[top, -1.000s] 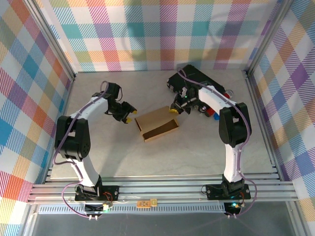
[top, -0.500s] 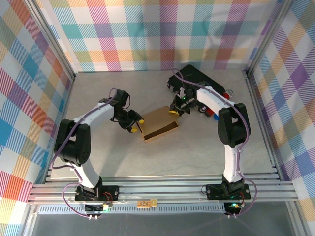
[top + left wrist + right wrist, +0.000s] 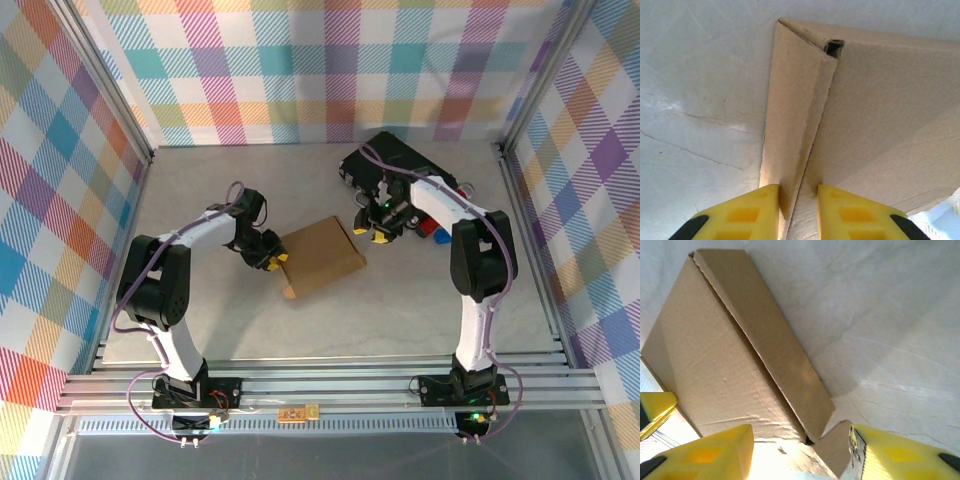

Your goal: Fold the paper box

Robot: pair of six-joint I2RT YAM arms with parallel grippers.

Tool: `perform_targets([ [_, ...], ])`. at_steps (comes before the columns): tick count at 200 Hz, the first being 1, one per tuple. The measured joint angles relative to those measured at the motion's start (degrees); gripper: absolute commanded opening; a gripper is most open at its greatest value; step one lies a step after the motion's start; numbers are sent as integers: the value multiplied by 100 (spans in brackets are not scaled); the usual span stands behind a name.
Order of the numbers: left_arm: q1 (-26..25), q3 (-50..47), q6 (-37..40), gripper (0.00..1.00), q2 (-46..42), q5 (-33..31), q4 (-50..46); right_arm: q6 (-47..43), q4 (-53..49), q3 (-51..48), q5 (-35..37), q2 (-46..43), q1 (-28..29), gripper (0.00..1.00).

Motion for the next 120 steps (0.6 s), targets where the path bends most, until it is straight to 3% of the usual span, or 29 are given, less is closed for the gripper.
perform_targets([
  [54,0,295,382,17,122,-264,-264,-61,258,-570,-315,-179,-52,54],
  [120,7,455,758,15,205,-356,-452,-131,339,-459,-568,-68,-37,61],
])
